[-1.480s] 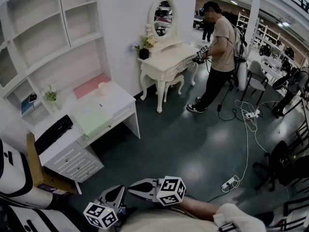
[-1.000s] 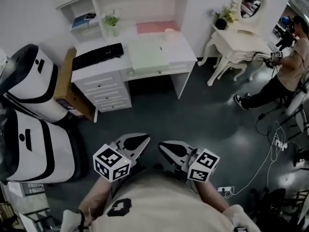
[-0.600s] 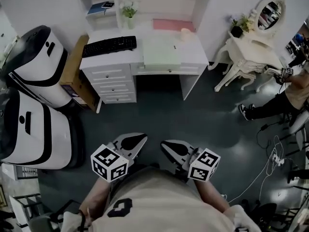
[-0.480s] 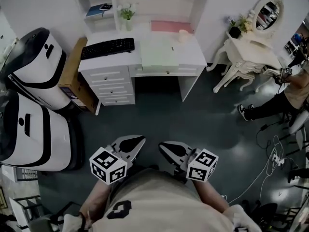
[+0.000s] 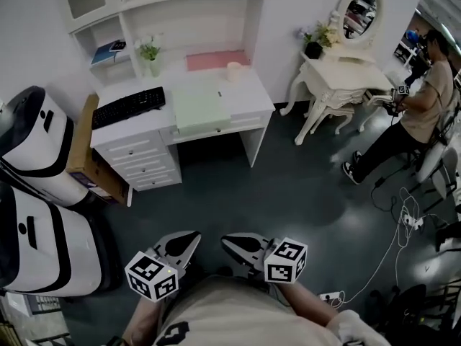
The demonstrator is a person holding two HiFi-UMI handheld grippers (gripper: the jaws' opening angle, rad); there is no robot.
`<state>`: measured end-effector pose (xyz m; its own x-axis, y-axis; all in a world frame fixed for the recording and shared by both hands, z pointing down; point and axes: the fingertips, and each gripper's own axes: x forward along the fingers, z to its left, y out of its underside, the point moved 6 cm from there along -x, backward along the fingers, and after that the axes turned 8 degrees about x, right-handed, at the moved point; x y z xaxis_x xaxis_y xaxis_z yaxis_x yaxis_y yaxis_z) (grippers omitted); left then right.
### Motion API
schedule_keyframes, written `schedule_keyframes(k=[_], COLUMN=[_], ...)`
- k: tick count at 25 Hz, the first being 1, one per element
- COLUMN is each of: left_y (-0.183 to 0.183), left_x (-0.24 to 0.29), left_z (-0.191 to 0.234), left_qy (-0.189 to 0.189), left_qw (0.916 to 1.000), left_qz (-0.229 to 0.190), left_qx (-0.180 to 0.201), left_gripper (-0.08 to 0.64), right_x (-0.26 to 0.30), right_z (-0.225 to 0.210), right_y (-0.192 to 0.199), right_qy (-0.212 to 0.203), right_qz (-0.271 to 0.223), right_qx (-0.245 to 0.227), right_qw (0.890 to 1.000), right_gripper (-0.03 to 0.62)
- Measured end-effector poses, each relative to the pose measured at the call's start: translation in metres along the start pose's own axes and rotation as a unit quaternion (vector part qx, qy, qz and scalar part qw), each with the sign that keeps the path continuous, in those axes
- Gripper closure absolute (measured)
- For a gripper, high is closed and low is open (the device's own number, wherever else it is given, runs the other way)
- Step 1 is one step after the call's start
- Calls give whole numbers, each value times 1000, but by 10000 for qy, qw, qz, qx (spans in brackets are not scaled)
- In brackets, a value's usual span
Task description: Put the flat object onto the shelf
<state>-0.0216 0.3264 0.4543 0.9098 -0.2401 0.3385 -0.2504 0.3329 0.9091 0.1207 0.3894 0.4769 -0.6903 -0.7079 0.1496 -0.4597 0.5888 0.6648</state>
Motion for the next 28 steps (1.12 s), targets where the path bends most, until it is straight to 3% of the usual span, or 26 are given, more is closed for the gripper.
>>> schedule_keyframes(k=[11,21,28], left_y=[-14,-36,-27], left_x=[50,54,19], left_z=[30,95,164], left_qy=[682,520,81], left_qw=[9977,9982,9973], left_qz=[-36,-170,-230], left_qx=[24,-228,-689], left_gripper=[546,546,546], right_x=[-9,42,115], right_z=[-41,-57,-61], right_y=[-19,-51,-66], right_qy=[794,841,690], right_qz=[-380,19,461], right_qx=[411,535,636], right_qw=[9953,9950,9945], right_gripper=[568,568,568])
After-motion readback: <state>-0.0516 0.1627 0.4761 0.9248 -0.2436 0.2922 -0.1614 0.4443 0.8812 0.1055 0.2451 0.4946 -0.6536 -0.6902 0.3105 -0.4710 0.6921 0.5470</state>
